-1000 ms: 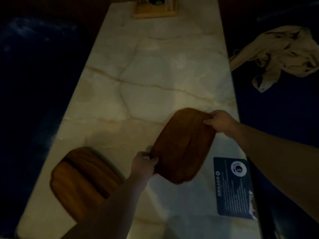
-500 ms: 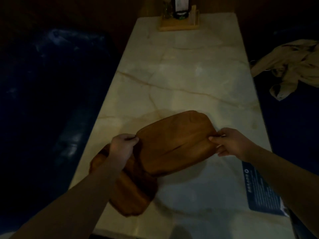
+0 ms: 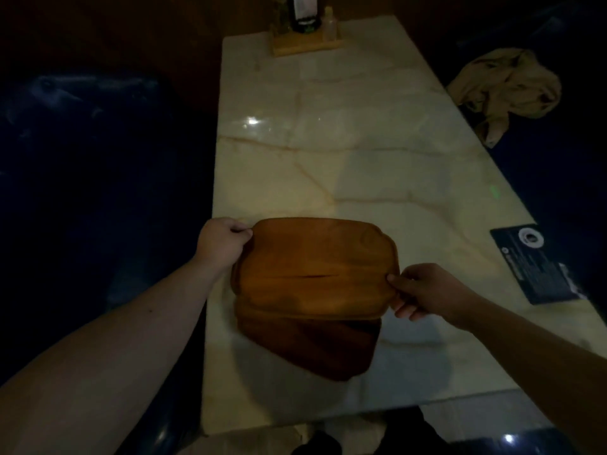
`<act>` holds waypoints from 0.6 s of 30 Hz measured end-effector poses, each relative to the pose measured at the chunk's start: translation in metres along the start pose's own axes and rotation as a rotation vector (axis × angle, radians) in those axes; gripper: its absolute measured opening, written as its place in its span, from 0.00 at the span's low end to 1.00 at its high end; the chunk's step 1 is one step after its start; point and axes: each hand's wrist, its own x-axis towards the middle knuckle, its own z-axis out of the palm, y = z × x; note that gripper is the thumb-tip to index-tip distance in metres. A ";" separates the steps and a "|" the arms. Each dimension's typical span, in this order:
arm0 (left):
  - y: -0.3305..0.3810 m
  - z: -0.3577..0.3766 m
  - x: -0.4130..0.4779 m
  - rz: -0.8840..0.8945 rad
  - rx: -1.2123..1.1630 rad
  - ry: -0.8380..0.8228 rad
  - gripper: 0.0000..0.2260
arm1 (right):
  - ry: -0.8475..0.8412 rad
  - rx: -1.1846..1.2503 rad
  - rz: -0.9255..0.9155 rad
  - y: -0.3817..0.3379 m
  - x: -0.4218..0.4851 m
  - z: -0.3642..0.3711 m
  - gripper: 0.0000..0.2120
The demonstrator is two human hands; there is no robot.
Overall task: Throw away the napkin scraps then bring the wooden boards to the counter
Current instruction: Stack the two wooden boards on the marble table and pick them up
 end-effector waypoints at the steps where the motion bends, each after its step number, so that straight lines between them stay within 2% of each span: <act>1: -0.002 -0.001 0.002 0.014 0.019 -0.023 0.06 | 0.009 0.004 0.015 0.005 -0.005 0.011 0.21; 12: -0.027 0.038 0.010 0.122 0.319 -0.194 0.11 | -0.015 -0.049 0.193 0.052 -0.032 0.076 0.18; 18: -0.038 0.044 0.010 0.159 0.376 -0.212 0.08 | -0.026 -0.128 0.210 0.059 -0.029 0.086 0.17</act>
